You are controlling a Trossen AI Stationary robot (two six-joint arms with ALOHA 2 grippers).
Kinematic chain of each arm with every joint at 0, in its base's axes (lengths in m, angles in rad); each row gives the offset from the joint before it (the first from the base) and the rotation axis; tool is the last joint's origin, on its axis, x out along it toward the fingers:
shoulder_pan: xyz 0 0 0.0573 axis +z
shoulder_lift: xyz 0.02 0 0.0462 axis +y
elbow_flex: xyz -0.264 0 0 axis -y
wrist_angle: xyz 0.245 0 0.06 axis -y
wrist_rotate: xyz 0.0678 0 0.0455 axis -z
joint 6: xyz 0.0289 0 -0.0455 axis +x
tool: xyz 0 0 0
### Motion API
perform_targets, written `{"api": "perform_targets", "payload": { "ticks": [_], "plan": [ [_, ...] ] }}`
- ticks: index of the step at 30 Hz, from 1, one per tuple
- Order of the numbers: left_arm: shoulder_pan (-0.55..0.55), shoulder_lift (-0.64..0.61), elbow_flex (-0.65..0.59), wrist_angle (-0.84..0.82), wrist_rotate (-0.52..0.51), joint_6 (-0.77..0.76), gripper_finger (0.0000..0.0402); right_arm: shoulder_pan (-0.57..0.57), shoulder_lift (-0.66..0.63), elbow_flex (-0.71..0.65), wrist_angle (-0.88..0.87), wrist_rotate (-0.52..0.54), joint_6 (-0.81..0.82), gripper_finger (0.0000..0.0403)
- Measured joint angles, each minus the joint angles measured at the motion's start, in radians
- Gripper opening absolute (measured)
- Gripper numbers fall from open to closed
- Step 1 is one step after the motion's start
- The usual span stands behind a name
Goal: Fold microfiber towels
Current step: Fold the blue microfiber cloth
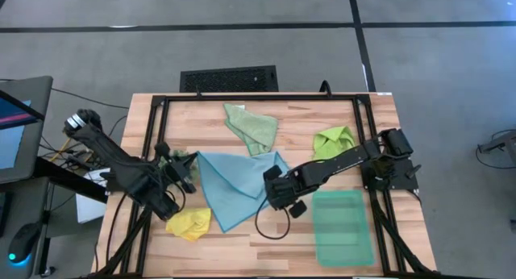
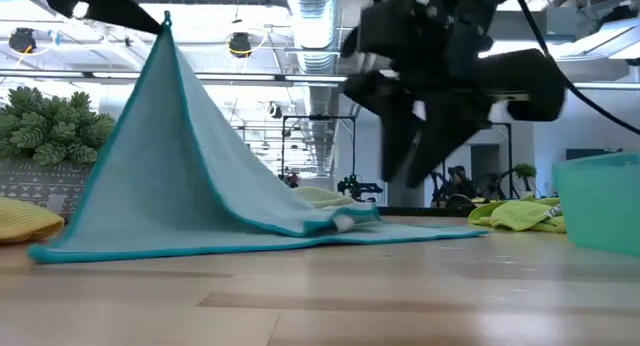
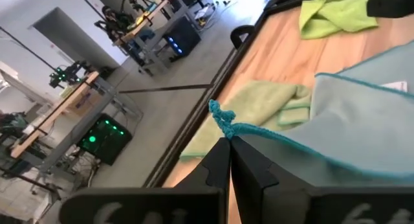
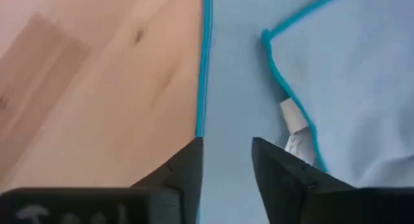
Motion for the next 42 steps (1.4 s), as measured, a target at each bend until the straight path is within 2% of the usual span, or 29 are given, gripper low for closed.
{"api": "perform_targets", "payload": {
  "ticks": [6, 15, 27, 32, 35, 39, 42],
  "plan": [
    [0.0, 0.003, 0.0, 0.037, 0.018, 0.011, 0.0, -0.005, 0.0, 0.0, 0.169, 0.024, -0.119, 0.0184],
    [0.0, 0.078, -0.031, 0.074, 0.022, 0.009, 0.0, -0.023, 0.126, 0.003, 0.303, 0.036, -0.236, 0.0161],
    [0.002, 0.108, -0.045, 0.119, 0.044, 0.019, 0.0, -0.04, 0.211, 0.045, 0.348, 0.017, -0.253, 0.0112],
    [0.003, 0.109, -0.045, 0.122, 0.045, 0.018, 0.0, -0.052, 0.223, 0.044, 0.369, 0.016, -0.23, 0.0059],
    [0.003, 0.109, -0.045, 0.122, 0.045, 0.017, 0.0, -0.052, 0.223, 0.043, 0.365, 0.031, -0.218, 0.0014],
    [0.003, 0.109, -0.045, 0.133, 0.044, 0.02, 0.0, -0.05, 0.162, 0.053, 0.338, 0.121, -0.157, 0.0016],
    [0.003, 0.109, -0.045, 0.155, 0.044, 0.043, 0.0, -0.052, 0.055, 0.053, 0.276, 0.175, -0.096, 0.0008]
  ]
}}
